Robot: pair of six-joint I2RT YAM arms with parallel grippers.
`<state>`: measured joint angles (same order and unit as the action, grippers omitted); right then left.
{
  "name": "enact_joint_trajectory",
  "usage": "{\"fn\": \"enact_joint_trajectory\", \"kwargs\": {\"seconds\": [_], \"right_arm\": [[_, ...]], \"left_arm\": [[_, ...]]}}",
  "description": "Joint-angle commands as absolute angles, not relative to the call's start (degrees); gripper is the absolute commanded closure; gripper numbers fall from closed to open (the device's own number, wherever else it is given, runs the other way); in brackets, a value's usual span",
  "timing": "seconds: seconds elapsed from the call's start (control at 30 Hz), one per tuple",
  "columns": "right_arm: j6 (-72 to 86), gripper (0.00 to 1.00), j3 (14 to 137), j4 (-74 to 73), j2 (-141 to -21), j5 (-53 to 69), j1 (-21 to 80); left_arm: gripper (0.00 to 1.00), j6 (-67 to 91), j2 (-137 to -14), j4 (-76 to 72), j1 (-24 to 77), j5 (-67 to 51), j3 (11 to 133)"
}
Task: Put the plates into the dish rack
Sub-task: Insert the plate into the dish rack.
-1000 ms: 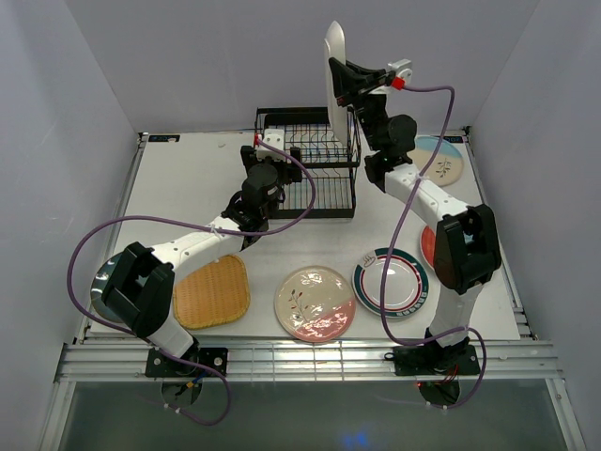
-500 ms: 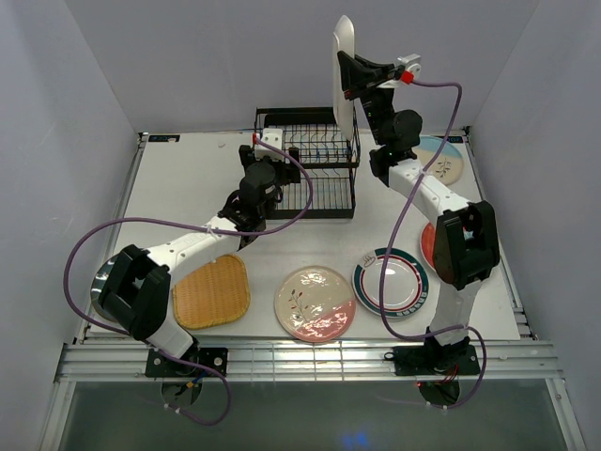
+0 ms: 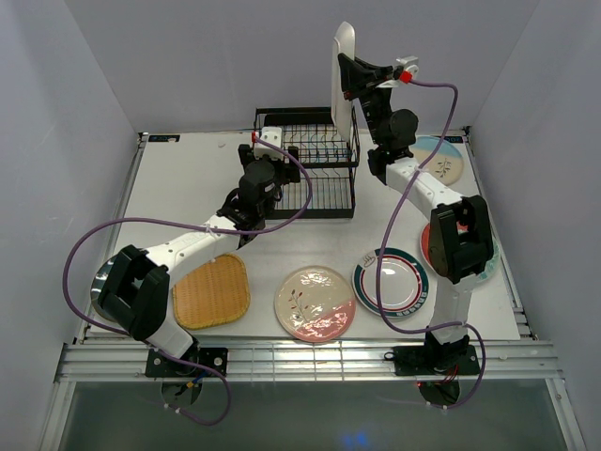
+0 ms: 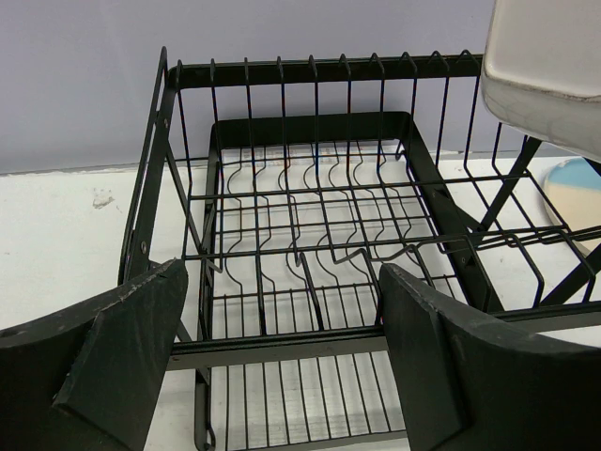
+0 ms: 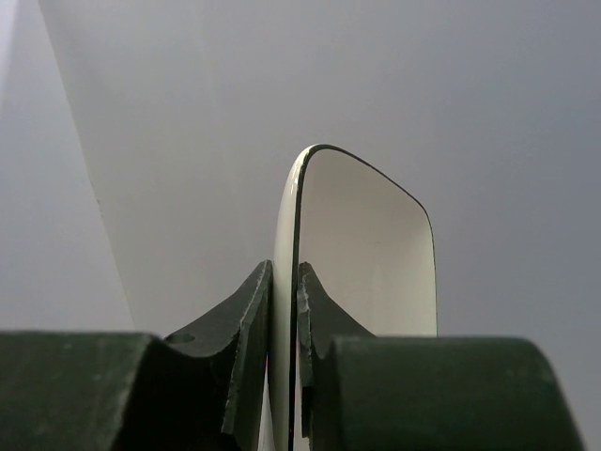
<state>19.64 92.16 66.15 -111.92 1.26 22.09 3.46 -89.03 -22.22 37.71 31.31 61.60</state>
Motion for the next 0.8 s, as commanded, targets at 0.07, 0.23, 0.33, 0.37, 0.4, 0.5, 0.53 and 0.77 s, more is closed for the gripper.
{"fn": "enact_joint_trajectory", "kwargs": {"seconds": [0.07,0.23,0.33,0.37,0.4,0.5,0.53,0.77], "right_arm": [[18.3,0.92,96.2,108.2,-111.1,-2.2,22.4],[16.5,0.92,93.2,108.2,-110.3,-3.8,23.0],[16.2,0.92,91.1,108.2,-109.7,-4.0,23.4],[16.0,0.92,90.7,108.2,-109.6,-3.9,23.6],[15.1,0.92,90.1,108.3,-109.3,-3.9,23.8],[14.1,0.92,88.9,108.3,-109.0,-5.4,24.5],[13.9,0.92,88.5,108.2,-108.9,-5.7,24.6],[11.6,0.92,86.0,108.3,-108.1,-7.3,26.4]], "left_arm": [[0.07,5.4,-88.9,-13.1,36.5,32.8,61.0],[0.07,5.7,-89.0,-12.7,36.5,32.6,61.2],[0.07,5.8,-89.1,-12.6,36.5,32.5,61.3],[0.07,5.9,-89.1,-12.5,36.5,32.5,61.3],[0.07,5.9,-89.1,-12.4,36.5,32.5,61.3],[0.07,6.1,-89.1,-12.3,36.5,32.4,61.4],[0.07,6.1,-89.0,-12.3,36.5,32.4,61.4],[0.07,6.2,-88.7,-12.2,36.6,32.3,61.3]]}}
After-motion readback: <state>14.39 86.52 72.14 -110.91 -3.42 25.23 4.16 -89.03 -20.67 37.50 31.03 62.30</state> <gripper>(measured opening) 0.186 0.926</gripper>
